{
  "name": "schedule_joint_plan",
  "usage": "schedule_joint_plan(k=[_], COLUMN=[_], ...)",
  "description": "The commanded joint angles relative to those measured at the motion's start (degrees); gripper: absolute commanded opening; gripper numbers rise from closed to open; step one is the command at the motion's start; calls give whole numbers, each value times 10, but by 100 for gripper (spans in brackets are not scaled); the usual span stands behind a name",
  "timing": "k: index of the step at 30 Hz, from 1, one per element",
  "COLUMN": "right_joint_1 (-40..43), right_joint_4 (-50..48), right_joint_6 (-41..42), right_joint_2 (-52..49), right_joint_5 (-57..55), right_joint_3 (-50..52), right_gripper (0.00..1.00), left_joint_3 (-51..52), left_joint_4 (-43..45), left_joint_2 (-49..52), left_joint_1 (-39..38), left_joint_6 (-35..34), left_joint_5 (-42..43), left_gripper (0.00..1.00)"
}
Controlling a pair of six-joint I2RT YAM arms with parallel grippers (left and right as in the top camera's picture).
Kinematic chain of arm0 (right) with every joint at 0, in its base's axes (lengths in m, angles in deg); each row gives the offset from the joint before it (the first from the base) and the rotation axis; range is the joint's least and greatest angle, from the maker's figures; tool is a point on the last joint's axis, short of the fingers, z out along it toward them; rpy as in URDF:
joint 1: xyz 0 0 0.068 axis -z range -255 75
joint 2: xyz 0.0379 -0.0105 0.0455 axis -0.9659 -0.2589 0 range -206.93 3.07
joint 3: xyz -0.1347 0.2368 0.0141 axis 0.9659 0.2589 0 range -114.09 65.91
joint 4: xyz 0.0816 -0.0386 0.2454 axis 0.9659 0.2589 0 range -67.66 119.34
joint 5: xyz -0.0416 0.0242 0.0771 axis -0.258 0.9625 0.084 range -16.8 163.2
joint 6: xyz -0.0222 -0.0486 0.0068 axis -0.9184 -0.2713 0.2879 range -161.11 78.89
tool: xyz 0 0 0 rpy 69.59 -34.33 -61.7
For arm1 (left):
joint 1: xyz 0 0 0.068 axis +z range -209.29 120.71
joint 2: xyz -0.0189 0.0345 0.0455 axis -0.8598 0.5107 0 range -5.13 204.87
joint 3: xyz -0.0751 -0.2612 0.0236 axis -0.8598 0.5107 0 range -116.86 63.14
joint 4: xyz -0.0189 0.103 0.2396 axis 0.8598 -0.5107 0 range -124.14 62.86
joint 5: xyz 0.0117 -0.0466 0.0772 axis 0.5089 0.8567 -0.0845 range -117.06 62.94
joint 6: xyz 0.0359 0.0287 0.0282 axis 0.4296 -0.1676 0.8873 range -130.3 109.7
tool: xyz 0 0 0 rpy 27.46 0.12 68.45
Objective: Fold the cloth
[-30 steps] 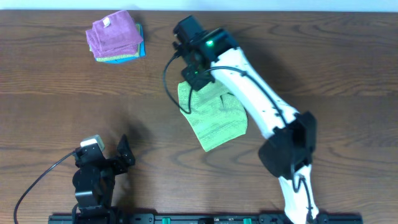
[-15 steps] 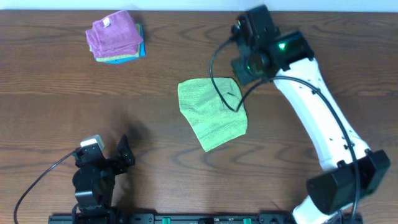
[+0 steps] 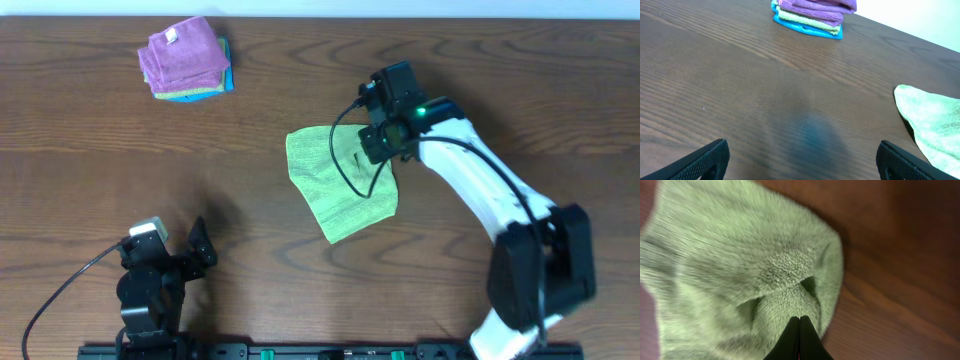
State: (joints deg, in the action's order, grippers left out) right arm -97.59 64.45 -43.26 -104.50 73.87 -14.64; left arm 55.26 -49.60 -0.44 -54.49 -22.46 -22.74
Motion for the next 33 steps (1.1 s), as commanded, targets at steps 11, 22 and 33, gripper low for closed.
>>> schedule_joint_plan(k=[11, 22, 33], right_joint_1=[28, 27, 27], right_joint_4=[-43, -63, -36], right_joint_6=[-7, 0, 17], right_joint_2=[-80, -114, -144], right_joint_5=[13, 41, -73], right_joint_3=[3, 3, 3], right_gripper=[1, 1, 1], left_joint_3=[12, 12, 12], left_joint_4=[-2, -2, -2], left_joint_2=[-5, -5, -5], left_joint_1=[-1, -1, -1], left_joint_6=[-1, -1, 0], left_joint_5=[2, 2, 2], left_gripper=[95, 95, 95])
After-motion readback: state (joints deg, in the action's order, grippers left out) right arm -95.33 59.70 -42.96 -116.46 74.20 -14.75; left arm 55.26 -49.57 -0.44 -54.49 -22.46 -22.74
